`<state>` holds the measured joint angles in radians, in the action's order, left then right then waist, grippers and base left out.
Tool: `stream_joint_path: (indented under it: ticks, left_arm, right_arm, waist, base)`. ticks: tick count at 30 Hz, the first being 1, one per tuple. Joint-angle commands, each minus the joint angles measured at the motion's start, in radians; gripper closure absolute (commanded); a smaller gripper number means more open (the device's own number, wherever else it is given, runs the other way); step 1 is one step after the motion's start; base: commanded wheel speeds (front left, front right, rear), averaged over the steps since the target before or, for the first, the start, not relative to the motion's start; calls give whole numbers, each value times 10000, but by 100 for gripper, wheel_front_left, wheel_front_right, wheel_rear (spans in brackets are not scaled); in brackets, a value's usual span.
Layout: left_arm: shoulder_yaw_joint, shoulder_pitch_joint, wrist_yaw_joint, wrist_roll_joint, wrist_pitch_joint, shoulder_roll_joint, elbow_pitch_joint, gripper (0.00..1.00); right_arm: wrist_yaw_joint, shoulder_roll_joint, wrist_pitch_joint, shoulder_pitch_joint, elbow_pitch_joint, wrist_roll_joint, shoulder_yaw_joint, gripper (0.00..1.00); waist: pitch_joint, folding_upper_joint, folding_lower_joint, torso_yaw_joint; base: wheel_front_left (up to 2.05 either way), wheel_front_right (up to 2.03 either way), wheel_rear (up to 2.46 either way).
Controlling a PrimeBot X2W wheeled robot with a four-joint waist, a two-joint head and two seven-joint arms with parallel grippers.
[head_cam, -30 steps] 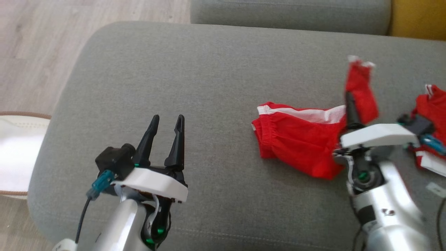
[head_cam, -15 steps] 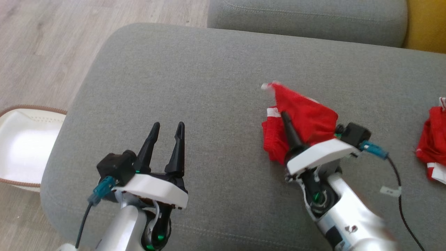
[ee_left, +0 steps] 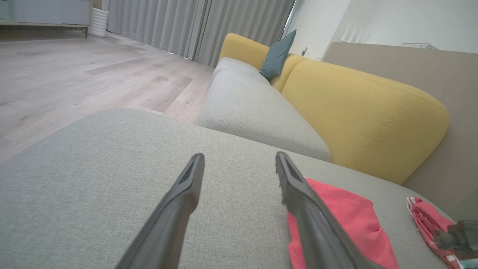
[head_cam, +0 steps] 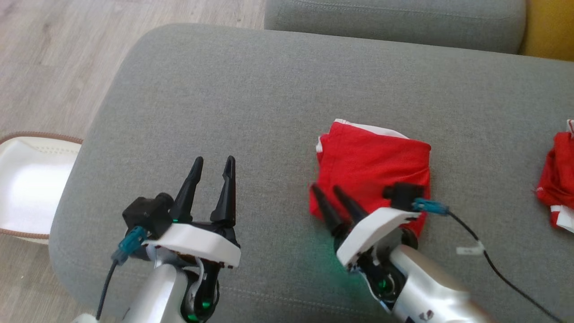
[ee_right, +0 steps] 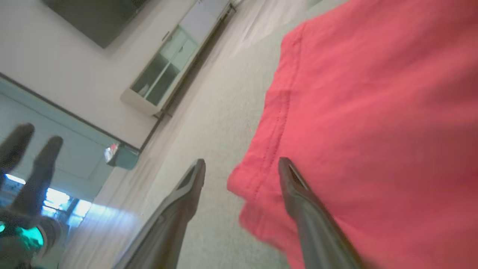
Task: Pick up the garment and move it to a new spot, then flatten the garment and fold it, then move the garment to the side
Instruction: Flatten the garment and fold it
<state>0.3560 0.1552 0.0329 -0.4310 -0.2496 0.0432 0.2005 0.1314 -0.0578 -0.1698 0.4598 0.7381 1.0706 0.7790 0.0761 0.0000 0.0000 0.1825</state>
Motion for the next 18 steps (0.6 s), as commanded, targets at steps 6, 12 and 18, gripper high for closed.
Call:
stream_joint_path:
  ticks: [6, 12, 18]
  left_arm:
    - [-205, 368, 78, -62, -122, 70, -367, 0]
    - [-291, 363, 91, -72, -122, 70, -367, 0]
    - [-425, 306, 84, -23, -122, 70, -401, 0]
  right_arm:
    - [-7, 76, 428, 657, 560, -157, 1027, 0]
    - [-7, 76, -81, 986, 853, -146, 1143, 0]
    - [-7, 76, -729, 1353, 1082, -614, 658, 0]
  waist:
    - [65, 0, 0, -11]
    - [51, 0, 0, -132]
    - [-125, 0, 0, -408]
  base:
    - [0, 0, 0]
    - [0, 0, 0]
    - [0, 0, 0]
